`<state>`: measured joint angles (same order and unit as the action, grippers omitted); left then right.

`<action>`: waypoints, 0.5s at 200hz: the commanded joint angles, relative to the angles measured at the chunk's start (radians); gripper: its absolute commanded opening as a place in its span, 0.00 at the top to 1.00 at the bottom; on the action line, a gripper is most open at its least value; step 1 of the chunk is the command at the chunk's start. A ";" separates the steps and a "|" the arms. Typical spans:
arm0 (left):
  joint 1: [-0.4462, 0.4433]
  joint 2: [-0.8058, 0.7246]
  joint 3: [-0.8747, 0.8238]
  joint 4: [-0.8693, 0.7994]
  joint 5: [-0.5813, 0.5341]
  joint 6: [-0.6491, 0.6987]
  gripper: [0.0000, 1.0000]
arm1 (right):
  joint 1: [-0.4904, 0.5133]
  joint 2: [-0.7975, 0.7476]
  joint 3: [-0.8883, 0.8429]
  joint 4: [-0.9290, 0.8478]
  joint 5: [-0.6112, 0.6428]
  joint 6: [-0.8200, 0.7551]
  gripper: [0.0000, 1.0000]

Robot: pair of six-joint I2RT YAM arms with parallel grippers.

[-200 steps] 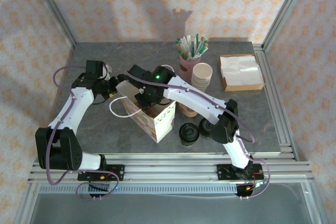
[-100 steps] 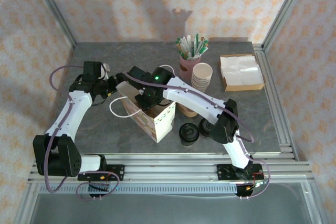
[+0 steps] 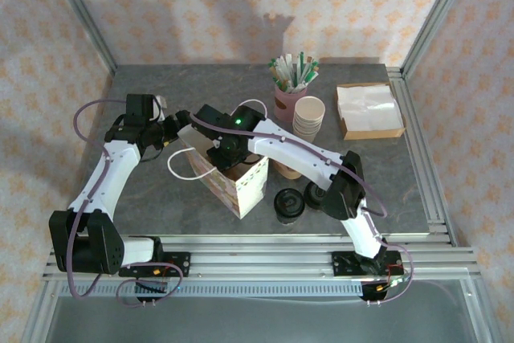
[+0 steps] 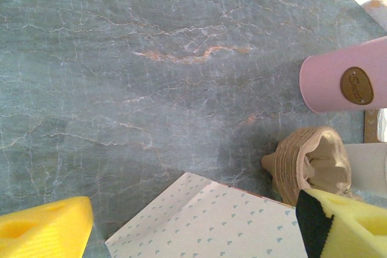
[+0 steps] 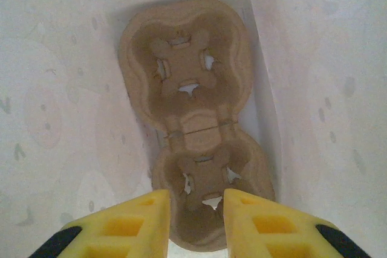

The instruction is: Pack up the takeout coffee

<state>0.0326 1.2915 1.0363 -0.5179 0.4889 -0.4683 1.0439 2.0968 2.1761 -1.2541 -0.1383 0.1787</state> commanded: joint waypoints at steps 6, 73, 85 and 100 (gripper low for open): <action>0.005 -0.021 -0.015 0.019 -0.018 0.028 0.11 | -0.005 -0.012 -0.016 0.021 -0.013 -0.021 0.71; 0.004 -0.029 -0.016 0.005 -0.055 0.029 0.10 | 0.001 -0.080 0.168 -0.007 0.039 0.005 0.65; 0.005 -0.028 -0.013 0.000 -0.064 0.030 0.10 | 0.006 -0.106 0.203 -0.004 0.039 0.007 0.63; 0.004 -0.026 -0.012 -0.002 -0.068 0.030 0.10 | 0.011 -0.131 0.243 -0.001 0.026 0.011 0.55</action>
<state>0.0326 1.2903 1.0252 -0.5140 0.4580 -0.4614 1.0431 2.0644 2.3371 -1.2415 -0.1337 0.1818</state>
